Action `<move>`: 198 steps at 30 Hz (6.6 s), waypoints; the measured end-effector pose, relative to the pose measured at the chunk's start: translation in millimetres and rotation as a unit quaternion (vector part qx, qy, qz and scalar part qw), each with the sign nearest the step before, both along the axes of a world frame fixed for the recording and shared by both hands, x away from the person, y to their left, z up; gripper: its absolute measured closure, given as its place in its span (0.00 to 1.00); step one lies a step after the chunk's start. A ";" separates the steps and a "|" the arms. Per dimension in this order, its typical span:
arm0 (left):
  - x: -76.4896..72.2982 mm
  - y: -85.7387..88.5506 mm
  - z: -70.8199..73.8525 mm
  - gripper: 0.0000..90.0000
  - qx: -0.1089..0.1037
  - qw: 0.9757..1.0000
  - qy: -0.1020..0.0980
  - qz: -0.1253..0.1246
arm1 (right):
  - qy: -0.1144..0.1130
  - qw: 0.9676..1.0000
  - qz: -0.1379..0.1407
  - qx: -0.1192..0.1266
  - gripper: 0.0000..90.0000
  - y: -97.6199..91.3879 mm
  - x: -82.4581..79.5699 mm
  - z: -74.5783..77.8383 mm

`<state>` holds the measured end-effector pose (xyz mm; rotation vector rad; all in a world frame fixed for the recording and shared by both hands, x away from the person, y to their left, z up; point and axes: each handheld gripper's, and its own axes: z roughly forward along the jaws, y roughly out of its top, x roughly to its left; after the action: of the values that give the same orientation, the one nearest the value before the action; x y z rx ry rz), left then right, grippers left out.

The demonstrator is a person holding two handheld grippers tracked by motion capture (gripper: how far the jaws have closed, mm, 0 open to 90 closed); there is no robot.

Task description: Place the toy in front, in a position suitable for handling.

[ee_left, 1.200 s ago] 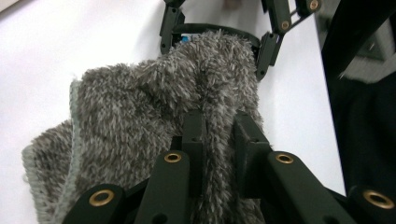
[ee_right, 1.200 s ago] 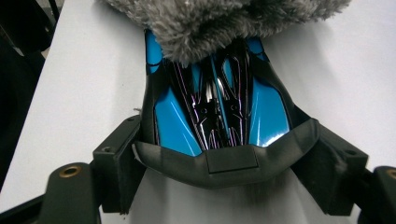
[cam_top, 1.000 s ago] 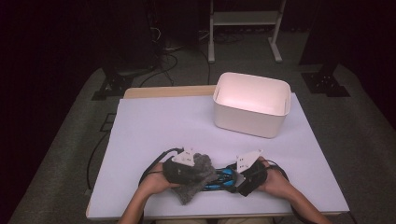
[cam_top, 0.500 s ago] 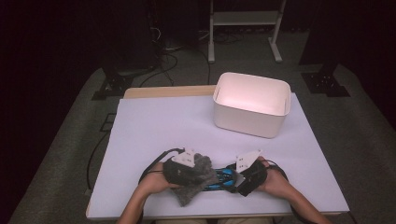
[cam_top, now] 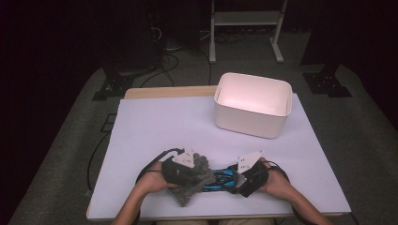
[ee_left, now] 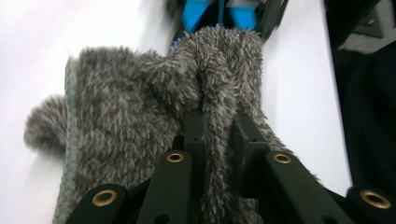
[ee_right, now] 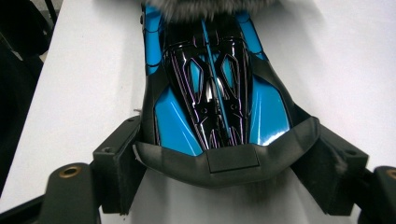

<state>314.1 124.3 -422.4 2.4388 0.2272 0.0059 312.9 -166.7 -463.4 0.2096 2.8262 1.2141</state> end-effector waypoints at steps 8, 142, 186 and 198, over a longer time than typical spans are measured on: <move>5.2 -6.5 2.6 0.87 -0.011 1.000 0.013 -0.001 | 0.001 1.000 -0.001 -0.002 0.25 0.5 -0.1 0.4; 13.1 -118.7 14.0 0.87 0.021 0.998 0.002 -0.056 | 0.009 1.000 -0.009 0.009 0.27 1.9 -3.1 2.9; 3.1 3.0 9.4 0.86 0.033 0.998 0.017 0.043 | -0.001 1.000 -0.006 -0.004 0.28 5.3 -3.4 1.5; 10.5 24.9 -2.9 0.86 0.007 0.997 0.028 0.077 | 0.001 1.000 -0.008 -0.003 0.28 5.0 -3.5 1.3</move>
<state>324.7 149.2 -425.3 2.4323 0.4420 0.0075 309.4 -161.7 -462.2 0.2315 2.8231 1.2037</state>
